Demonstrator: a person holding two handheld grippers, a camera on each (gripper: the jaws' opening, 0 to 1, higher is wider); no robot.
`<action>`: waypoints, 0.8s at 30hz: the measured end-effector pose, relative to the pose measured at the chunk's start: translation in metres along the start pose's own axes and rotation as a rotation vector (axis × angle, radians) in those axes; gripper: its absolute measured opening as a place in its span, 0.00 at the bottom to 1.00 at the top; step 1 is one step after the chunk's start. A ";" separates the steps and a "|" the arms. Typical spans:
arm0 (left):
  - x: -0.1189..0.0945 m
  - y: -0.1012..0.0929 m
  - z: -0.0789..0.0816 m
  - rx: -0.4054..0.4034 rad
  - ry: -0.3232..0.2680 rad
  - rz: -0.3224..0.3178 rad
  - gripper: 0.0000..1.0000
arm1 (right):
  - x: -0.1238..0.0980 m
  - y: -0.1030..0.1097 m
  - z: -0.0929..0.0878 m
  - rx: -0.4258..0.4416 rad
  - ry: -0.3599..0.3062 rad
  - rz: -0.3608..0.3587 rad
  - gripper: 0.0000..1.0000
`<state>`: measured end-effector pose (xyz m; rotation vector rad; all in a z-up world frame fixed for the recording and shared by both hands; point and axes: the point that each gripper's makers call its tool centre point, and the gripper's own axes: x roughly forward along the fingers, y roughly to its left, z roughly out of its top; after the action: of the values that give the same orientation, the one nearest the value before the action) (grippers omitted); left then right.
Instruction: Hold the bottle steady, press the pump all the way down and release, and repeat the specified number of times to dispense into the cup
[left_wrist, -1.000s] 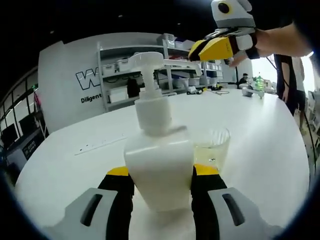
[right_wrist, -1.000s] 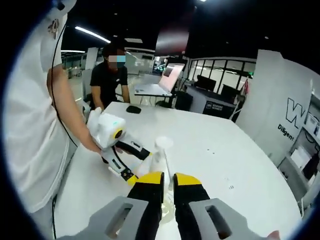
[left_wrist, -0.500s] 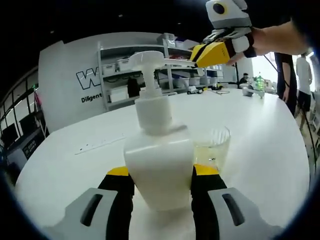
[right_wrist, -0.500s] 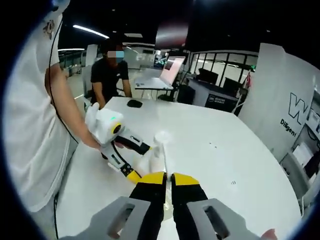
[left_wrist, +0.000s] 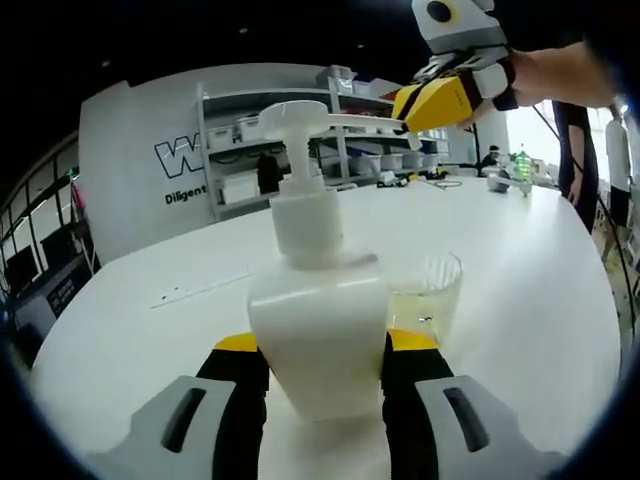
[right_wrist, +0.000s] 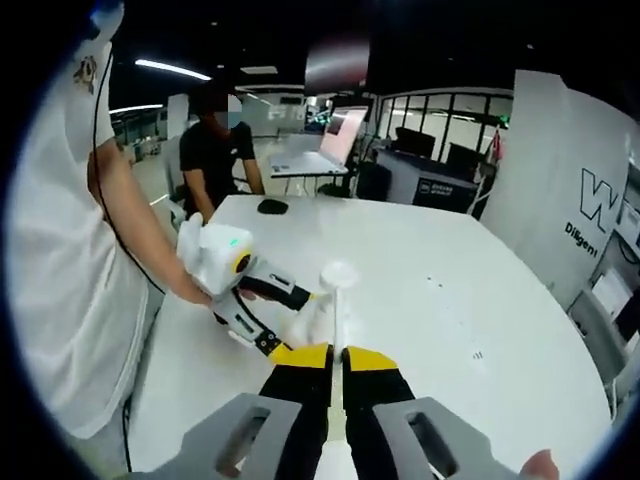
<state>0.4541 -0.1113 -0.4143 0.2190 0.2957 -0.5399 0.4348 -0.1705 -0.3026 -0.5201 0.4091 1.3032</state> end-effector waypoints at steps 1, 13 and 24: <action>0.000 0.000 0.000 0.000 0.001 0.002 0.42 | 0.000 0.004 0.001 0.035 -0.006 0.021 0.00; 0.001 0.000 0.000 -0.008 -0.003 0.010 0.42 | 0.000 0.009 0.002 0.042 0.001 0.022 0.00; 0.002 0.001 0.000 -0.029 -0.002 0.013 0.41 | -0.008 -0.001 0.013 -0.044 -0.054 -0.026 0.00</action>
<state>0.4561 -0.1113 -0.4149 0.1922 0.3001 -0.5222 0.4340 -0.1700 -0.2875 -0.5244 0.3284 1.3003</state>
